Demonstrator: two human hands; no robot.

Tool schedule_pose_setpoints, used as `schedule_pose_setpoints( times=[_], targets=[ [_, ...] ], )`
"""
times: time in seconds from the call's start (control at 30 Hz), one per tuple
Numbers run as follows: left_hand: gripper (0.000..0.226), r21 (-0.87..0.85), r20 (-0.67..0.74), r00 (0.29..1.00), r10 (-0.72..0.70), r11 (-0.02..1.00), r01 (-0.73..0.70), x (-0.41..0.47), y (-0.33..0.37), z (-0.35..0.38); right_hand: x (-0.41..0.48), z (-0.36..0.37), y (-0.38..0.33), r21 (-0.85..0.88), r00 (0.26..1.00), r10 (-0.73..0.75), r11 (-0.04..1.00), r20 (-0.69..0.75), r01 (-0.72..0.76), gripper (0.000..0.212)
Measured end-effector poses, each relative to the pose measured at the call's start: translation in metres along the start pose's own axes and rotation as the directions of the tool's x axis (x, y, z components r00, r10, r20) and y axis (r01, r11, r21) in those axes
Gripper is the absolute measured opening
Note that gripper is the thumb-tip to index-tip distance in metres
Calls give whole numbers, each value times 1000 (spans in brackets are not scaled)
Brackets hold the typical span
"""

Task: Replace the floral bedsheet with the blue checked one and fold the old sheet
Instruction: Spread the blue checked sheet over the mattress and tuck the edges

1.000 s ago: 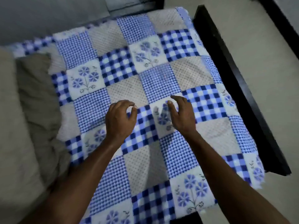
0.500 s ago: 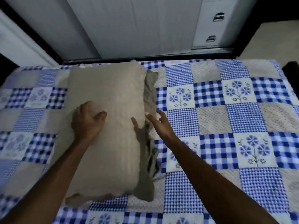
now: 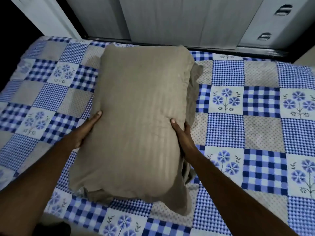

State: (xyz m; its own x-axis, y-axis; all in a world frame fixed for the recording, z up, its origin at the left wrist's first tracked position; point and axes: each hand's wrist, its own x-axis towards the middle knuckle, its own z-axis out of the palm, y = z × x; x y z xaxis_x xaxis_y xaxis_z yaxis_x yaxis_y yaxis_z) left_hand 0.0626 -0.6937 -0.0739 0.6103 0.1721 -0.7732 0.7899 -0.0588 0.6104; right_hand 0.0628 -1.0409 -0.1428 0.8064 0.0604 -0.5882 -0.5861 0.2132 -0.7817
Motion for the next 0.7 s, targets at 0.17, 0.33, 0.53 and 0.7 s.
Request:
schedule_pose_setpoints(
  times=[0.17,0.33,0.53,0.7],
  targets=[
    [96,-42,37,999,17,999,-16,13,-8,7,13,-3,7,33,997,70,997,44,-71,97],
    [48,-114,-18,999,29,993,-31,14,-10,7,17,-6,4,140,974,169,972,148,-190,79],
    [60,-186,-37,992,124,974,-129,-3,-8,28,-1,-30,-21,175,985,28,983,169,-58,55],
    [46,-279,-38,975,217,935,-219,-22,-8,80,-30,-82,-58,204,981,-71,978,178,34,48]
  ],
)
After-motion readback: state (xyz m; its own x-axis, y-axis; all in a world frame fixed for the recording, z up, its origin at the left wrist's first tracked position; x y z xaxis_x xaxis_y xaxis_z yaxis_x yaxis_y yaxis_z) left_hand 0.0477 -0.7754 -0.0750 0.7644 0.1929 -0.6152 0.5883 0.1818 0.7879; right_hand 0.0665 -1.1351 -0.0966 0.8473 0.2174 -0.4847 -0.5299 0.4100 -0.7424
